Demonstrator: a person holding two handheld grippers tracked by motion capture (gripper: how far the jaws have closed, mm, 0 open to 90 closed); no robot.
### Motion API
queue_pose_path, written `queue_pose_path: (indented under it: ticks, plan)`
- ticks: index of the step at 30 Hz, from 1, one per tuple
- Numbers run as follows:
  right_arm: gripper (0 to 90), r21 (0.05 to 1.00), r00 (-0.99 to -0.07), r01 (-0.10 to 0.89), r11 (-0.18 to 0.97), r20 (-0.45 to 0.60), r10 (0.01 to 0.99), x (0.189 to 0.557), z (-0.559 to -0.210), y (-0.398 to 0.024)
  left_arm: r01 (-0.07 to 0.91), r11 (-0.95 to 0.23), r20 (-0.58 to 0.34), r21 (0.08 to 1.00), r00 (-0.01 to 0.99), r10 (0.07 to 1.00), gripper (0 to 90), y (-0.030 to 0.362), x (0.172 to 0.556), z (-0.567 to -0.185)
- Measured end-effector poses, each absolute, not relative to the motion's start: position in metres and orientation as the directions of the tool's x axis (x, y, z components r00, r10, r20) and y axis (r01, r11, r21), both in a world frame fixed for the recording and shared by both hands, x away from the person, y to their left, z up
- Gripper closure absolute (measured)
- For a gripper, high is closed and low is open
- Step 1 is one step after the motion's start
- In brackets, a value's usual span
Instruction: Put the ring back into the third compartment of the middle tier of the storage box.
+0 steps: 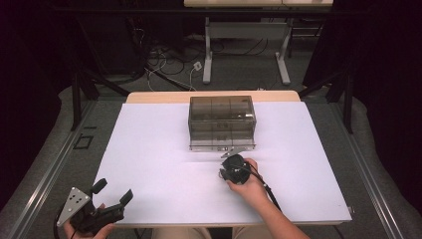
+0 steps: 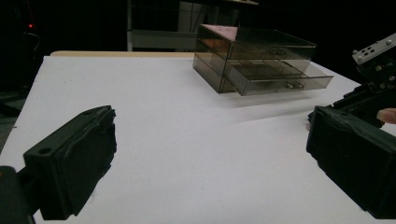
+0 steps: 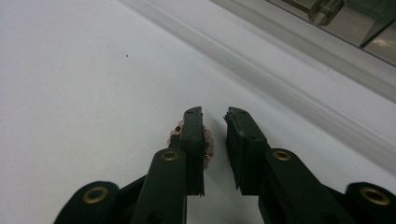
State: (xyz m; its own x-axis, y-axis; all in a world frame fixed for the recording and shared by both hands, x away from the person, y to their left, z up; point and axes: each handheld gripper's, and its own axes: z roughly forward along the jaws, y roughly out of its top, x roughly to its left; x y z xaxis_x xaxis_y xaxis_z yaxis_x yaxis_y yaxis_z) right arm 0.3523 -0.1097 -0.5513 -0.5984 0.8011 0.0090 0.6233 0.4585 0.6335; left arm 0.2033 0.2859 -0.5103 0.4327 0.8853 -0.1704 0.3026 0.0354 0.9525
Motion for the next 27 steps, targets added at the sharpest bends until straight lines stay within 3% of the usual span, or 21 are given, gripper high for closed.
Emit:
queue_pose_path:
  ticks: [27]
  plan:
    - [86.6,0.627,-0.596,0.634,0.452,0.025,0.802,0.3517,-0.5510,-0.1096,0.302,0.035,-0.170,0.953,0.434,0.885,1.9,0.2864,0.2037,-0.5107]
